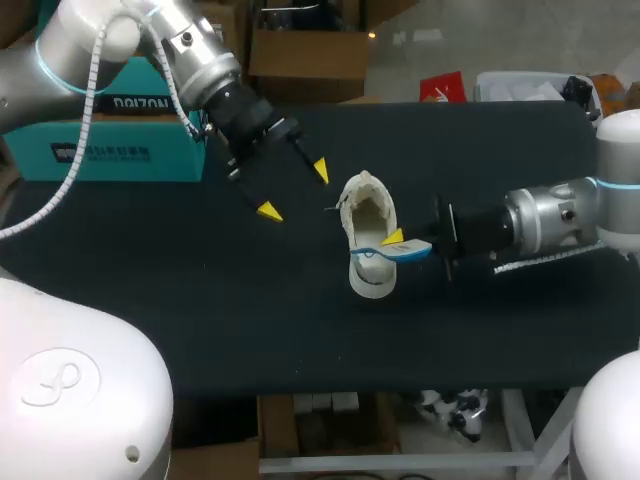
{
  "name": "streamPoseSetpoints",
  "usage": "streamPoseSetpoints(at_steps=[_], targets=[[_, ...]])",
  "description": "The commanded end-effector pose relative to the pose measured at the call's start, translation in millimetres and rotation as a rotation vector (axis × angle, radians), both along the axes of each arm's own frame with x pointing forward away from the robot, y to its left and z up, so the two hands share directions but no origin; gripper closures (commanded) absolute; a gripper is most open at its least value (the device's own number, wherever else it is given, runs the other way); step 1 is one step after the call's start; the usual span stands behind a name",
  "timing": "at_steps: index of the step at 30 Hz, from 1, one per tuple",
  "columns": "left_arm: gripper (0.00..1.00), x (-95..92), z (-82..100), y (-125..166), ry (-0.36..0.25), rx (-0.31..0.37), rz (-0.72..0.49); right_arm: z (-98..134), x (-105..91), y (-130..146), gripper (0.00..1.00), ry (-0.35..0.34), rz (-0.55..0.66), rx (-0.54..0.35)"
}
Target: Open the shoe tongue, take the insole out of the shoe, put the insole back into the shoe, and pack the shoe into the shoebox
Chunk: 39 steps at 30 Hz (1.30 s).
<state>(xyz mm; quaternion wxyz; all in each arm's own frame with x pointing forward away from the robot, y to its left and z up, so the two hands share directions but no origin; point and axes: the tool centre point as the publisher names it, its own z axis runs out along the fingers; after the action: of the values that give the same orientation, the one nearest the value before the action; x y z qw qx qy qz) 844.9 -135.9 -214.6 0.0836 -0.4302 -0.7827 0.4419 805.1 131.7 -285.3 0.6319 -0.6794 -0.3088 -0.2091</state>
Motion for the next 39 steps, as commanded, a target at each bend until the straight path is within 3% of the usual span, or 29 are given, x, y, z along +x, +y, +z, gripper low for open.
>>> streamPoseSetpoints(at_steps=[1, 6, 8, 19, 27, 28, 29, 30, 31, 39], targets=[[0.0, -21.1, -6.1, 0.8, -0.099, -0.151, 0.223, 6.0, 2.6, -1.1, 1.0, -0.015, 0.0, -0.008], [0.0, -30.2, -16.3, -1.9, -0.123, -0.205, 0.287, 5.7, 7.6, 0.1, 1.0, -0.037, -0.023, 0.005], [0.0, -30.8, -20.7, -4.3, -0.121, -0.152, 0.307, 4.2, 8.7, 1.0, 1.0, -0.042, -0.054, 0.017], [0.0, -30.8, -20.7, -4.3, -0.121, -0.152, 0.307, 4.2, 8.7, 1.0, 1.0, -0.042, -0.054, 0.017], [0.0, -35.7, -44.8, -30.4, -0.171, -0.21, 0.39, 1.2, 12.2, 6.0, 1.0, -0.028, -0.112, 0.043], [0.04, -34.2, -46.7, -33.3, -0.18, -0.215, 0.407, 1.2, 12.2, 7.1, 1.0, -0.028, -0.111, 0.046], [0.15, -33.4, -48.9, -36.4, -0.18, -0.213, 0.405, 1.3, 12.0, 7.7, 1.0, -0.022, -0.12, 0.053], [0.39, -31.6, -50.5, -38.7, -0.181, -0.223, 0.416, 1.3, 11.6, 8.0, 1.0, -0.017, -0.136, 0.049], [0.49, -29.1, -52.0, -40.8, -0.184, -0.224, 0.426, 0.9, 11.4, 8.6, 1.0, -0.016, -0.14, 0.049], [0.54, -16.2, -62.7, -60.8, -0.204, -0.24, 0.465, 3.1, 8.0, 14.7, 1.0, -0.017, -0.185, 0.042]])
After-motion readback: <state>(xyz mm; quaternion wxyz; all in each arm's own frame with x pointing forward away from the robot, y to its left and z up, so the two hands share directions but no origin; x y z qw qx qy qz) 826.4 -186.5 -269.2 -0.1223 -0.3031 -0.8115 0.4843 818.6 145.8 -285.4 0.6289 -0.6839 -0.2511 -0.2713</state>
